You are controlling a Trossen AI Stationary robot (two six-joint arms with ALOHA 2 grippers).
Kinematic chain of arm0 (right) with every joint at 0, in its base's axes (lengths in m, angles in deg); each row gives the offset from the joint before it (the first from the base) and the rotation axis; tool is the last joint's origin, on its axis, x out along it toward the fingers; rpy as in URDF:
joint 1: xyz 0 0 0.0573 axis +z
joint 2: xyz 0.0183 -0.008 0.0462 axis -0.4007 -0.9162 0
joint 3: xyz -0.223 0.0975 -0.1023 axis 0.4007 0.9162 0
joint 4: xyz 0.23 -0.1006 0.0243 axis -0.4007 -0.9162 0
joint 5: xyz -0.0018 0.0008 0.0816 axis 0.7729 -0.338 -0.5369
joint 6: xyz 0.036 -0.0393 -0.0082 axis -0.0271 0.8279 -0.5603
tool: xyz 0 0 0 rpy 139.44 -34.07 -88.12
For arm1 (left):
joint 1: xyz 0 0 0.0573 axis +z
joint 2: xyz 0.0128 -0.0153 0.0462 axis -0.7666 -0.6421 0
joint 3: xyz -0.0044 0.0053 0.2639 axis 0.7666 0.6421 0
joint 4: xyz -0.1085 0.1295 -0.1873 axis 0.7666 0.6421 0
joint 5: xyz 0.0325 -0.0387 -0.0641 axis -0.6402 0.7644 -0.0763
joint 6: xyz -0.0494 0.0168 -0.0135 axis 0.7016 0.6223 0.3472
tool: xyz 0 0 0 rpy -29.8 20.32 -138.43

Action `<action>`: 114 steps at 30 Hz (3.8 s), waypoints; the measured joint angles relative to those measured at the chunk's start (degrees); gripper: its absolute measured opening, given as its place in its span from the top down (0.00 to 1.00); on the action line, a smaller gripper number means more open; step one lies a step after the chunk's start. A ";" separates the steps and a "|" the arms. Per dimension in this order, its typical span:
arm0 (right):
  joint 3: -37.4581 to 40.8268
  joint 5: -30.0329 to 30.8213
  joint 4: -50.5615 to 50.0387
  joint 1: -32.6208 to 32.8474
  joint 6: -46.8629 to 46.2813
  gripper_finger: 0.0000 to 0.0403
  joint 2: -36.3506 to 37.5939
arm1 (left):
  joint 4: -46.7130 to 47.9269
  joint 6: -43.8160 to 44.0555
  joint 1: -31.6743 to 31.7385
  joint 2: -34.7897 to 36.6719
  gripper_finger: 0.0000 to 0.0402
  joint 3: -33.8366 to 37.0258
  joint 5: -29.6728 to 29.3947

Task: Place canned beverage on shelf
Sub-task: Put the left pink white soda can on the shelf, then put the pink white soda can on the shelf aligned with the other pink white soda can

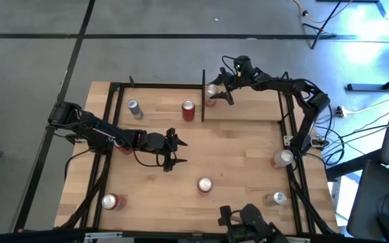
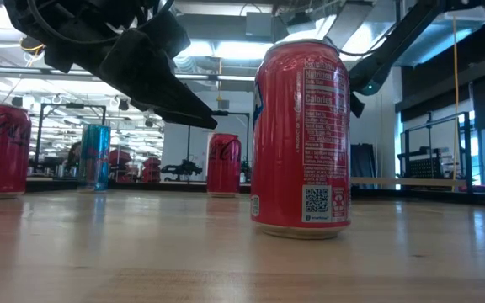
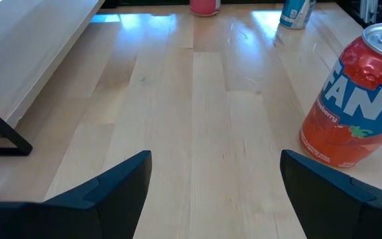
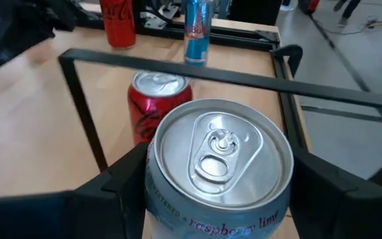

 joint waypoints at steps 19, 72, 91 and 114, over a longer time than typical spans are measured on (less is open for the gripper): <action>-4.31 0.36 -6.83 0.00 0.31 0.19 -2.62 | 0.04 -0.50 -0.02 0.00 0.22 0.00 0.17; -4.18 63.26 -77.91 48.83 -55.45 0.15 45.97 | -12.51 4.48 -5.18 -0.34 0.22 -0.04 -4.00; 8.48 58.74 -95.27 62.69 -91.50 0.15 46.31 | -12.48 7.68 -11.23 -3.89 0.22 -0.04 -6.56; 19.23 42.81 -91.76 62.64 -91.84 0.16 38.96 | -12.46 7.67 -11.13 -3.89 0.22 -0.04 -6.56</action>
